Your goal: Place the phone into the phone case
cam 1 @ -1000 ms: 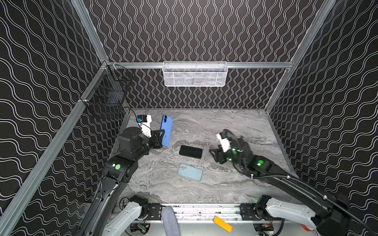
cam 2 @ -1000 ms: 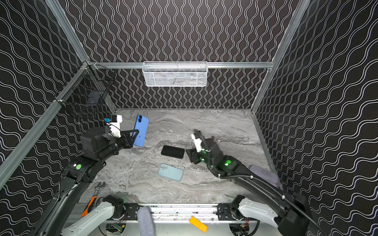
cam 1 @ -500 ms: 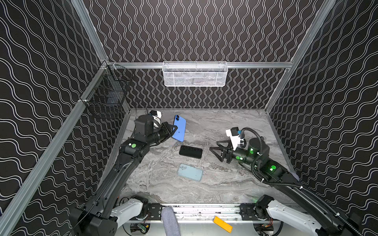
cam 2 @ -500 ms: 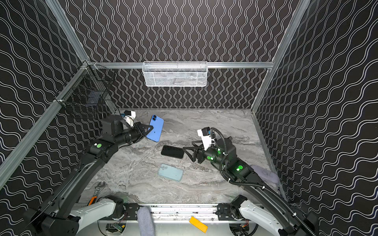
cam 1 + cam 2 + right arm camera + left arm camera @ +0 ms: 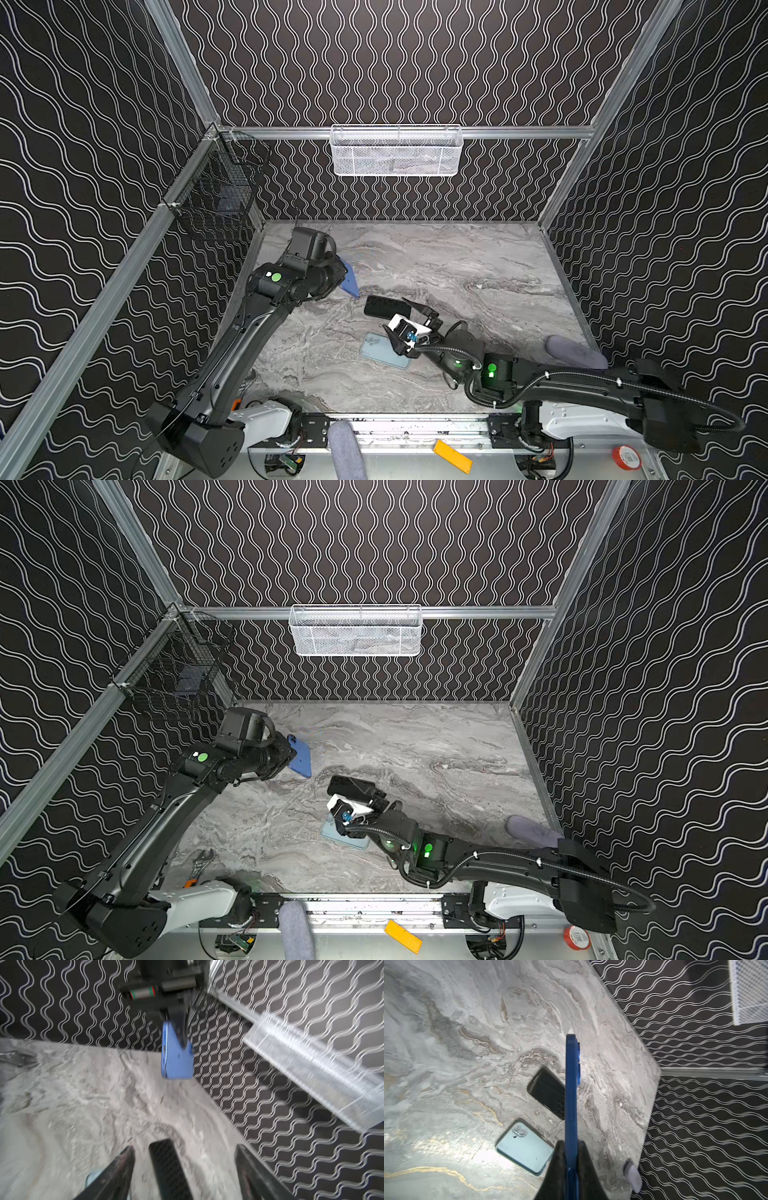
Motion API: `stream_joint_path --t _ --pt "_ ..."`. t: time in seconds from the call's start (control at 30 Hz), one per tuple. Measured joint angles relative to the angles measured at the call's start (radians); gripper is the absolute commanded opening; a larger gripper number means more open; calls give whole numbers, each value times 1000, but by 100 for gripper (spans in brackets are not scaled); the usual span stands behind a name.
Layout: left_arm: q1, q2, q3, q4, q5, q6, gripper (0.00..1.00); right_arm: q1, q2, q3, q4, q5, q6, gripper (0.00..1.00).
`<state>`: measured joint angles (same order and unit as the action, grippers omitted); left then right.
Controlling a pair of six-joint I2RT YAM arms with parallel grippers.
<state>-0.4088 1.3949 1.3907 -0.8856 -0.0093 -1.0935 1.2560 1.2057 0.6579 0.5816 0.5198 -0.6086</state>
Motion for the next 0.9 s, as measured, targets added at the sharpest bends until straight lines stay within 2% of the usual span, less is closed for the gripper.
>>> stream_joint_path --t 0.07,0.2,0.43,0.67,0.9 --pt "-27 16 23 -8 -36 -11 0 1 26 0 72 19 -45 78" --pt "-68 34 25 -20 -63 -39 0 6 57 45 119 -23 -91 78" --pt "-124 43 22 -21 -113 -82 0 15 84 132 90 -130 -110 77" --pt "-156 45 54 -18 -159 -87 0 19 134 158 46 -165 -106 69" --pt "-179 44 46 -14 -172 -109 0 16 200 166 58 -124 -86 54"
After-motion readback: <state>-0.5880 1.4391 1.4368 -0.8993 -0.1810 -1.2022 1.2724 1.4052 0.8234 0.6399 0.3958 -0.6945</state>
